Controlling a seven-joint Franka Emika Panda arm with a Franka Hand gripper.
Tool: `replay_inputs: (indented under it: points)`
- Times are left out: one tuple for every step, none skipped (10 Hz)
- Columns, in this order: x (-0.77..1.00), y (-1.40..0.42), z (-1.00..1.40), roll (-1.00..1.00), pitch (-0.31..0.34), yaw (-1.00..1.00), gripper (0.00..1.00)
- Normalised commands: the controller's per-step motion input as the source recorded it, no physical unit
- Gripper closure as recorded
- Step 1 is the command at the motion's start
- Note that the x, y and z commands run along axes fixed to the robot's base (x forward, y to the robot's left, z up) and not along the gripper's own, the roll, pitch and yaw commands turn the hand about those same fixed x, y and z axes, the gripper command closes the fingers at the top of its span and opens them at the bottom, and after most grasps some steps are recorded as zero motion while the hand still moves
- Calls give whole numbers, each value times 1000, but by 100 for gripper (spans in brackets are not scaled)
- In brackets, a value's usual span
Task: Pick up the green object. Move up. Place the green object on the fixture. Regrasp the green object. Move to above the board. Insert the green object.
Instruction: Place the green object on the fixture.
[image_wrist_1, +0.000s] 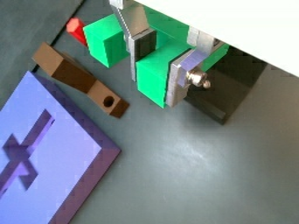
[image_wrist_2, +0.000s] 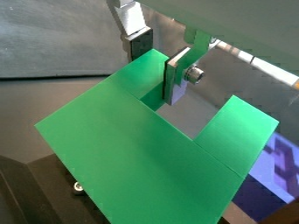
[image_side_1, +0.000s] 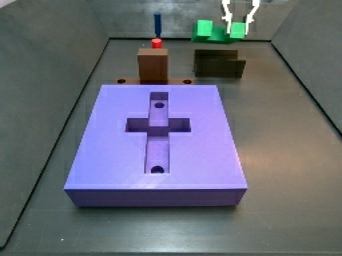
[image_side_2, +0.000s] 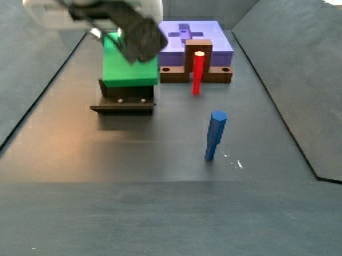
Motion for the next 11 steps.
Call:
replay_inputs:
  points:
    - [106, 0, -263, -369, -37, 0, 100]
    - [0, -77, -63, -89, -51, 0, 100]
    - [0, 0, -154, 0, -83, 0, 100]
    - [286, 0, -189, 154, -151, -17, 100]
    - [323, 0, -260, -106, -226, -23, 100]
    - [340, 23, -214, -286, -257, -29, 100]
    - [346, 6, -137, -317, -246, -14, 100]
    - [69, 20, -9, 0, -43, 0, 100]
    - [0, 89, 0, 0, 0, 0, 100]
    - [0, 86, 0, 0, 0, -11, 100]
    - [0, 114, 0, 0, 0, -20, 100]
